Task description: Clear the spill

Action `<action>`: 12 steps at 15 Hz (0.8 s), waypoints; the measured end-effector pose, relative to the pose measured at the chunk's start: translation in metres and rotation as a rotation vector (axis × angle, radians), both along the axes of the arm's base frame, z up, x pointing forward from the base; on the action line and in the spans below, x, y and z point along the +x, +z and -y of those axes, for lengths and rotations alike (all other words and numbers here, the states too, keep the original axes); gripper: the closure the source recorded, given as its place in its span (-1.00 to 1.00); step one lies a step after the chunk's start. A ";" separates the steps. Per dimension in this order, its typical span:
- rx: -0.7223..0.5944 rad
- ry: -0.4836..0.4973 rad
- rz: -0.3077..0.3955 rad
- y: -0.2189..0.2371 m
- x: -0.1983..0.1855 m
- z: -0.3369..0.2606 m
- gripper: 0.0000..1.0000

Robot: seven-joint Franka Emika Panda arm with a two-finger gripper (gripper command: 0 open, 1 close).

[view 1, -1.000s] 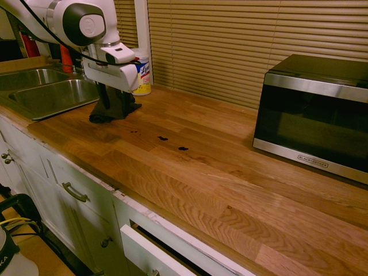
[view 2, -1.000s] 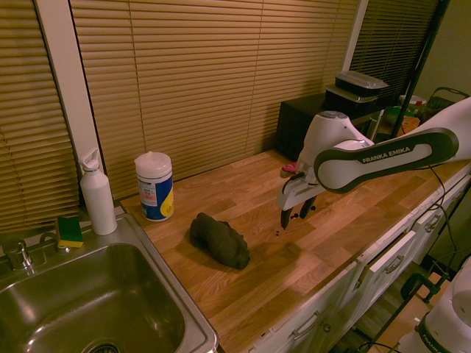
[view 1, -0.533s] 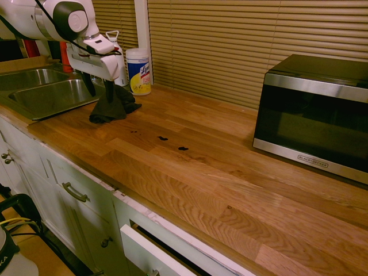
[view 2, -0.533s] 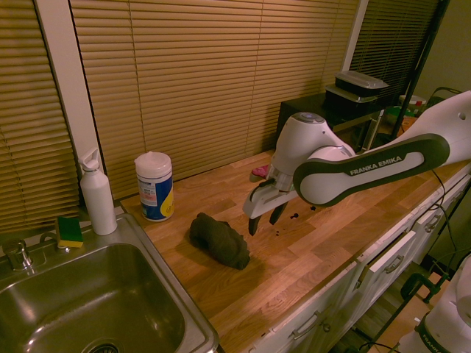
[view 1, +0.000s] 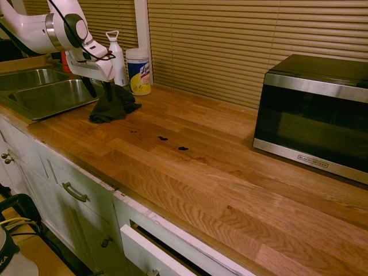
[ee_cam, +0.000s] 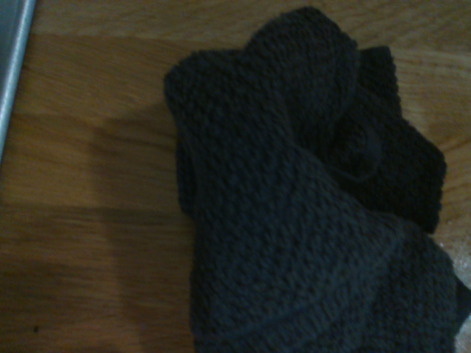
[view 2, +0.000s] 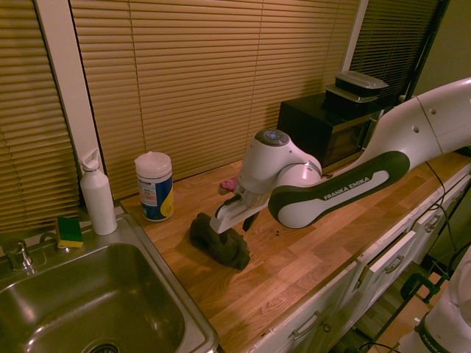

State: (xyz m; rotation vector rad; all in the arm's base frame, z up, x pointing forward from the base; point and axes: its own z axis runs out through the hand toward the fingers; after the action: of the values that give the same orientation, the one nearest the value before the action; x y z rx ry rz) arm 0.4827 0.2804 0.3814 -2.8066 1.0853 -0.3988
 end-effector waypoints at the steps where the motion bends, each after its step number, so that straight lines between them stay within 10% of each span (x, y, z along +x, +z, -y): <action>1: -0.012 -0.006 0.012 -0.004 0.005 -0.005 -1.00; 4: -0.032 -0.033 0.036 -0.016 0.023 -0.016 -1.00; 5: -0.033 -0.038 0.036 -0.020 0.030 -0.019 1.00; 12: -0.054 -0.071 0.011 -0.043 0.050 -0.019 1.00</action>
State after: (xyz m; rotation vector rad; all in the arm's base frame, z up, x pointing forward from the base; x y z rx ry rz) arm 0.5328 0.2994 0.3379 -2.8149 1.1928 -0.4560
